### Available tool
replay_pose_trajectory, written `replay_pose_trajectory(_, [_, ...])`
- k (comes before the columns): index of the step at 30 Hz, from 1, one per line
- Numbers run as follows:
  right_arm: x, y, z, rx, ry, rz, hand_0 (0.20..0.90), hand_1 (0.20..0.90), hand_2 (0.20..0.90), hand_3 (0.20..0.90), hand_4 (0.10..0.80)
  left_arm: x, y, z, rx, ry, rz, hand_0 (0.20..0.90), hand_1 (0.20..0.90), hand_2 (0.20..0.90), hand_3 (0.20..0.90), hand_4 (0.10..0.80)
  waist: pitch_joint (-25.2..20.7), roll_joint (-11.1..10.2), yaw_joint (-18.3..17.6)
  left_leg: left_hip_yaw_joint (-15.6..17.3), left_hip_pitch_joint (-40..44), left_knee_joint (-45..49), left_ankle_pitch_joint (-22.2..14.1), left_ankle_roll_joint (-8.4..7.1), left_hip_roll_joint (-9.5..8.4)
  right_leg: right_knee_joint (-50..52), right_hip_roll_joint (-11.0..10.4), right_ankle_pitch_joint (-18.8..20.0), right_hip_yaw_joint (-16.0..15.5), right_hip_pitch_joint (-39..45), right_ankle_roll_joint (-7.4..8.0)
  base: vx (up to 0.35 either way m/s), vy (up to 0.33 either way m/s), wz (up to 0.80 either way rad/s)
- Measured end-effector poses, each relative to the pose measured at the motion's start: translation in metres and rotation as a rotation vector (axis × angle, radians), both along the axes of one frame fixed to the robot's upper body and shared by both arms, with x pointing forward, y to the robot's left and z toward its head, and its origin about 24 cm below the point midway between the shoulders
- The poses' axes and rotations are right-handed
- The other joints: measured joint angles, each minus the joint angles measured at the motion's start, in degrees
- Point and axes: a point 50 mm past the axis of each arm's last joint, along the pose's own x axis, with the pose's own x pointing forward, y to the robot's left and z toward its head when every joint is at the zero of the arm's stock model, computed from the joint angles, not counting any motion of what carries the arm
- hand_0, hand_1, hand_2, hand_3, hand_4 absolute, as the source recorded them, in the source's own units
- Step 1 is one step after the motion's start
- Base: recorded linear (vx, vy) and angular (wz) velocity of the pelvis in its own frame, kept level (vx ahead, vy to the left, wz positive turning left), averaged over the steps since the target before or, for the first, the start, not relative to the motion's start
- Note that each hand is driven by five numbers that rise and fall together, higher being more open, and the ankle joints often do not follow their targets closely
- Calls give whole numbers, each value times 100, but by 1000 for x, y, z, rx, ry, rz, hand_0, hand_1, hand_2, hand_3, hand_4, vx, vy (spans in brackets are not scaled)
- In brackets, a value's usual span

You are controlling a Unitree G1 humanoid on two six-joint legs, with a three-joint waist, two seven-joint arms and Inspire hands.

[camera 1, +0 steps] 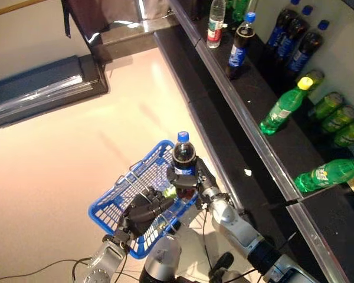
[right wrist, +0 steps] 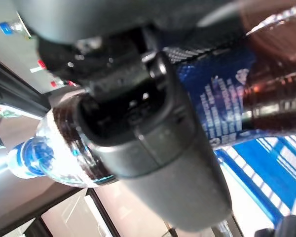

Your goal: Pick up the drink and place into the basket.

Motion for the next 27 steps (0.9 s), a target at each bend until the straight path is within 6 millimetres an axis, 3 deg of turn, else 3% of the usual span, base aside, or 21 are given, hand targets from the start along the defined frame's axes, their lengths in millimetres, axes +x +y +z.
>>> replay_pose_trajectory(5, [3,4,-15,-25,57,-50,300,300,300,200,100,5,-9,15,-31,-81,-74,300,300,300,200,100,22,-6,107,-99,-14,41,-1,-1,-37,75,-33,-53,-97,31,11,41,-7,10])
replay_pose_trajectory(14, [-2,-7,-49,-43,218,-112,300,300,300,200,100,9,-12,28,-33,-134,-178,300,300,300,200,100,98,-46,186,-193,-86,81,0,0,-96,112,-73,-95,-148,21,47,14,-25,7])
replay_pose_trajectory(20, [-5,-1,-52,109,319,-102,300,300,300,200,100,7,-19,40,-92,-180,-319,300,300,300,200,100,187,-183,220,-249,-93,80,-1,-1,-91,189,-67,-174,-154,10,48,7,-50,5])
replay_pose_trajectory(27, [-8,23,-52,179,369,-38,300,300,300,200,100,23,-48,66,-131,-300,-510,300,300,300,200,100,259,-314,234,-261,-109,123,-3,-3,-106,279,-83,-215,-128,-7,48,19,-5,1])
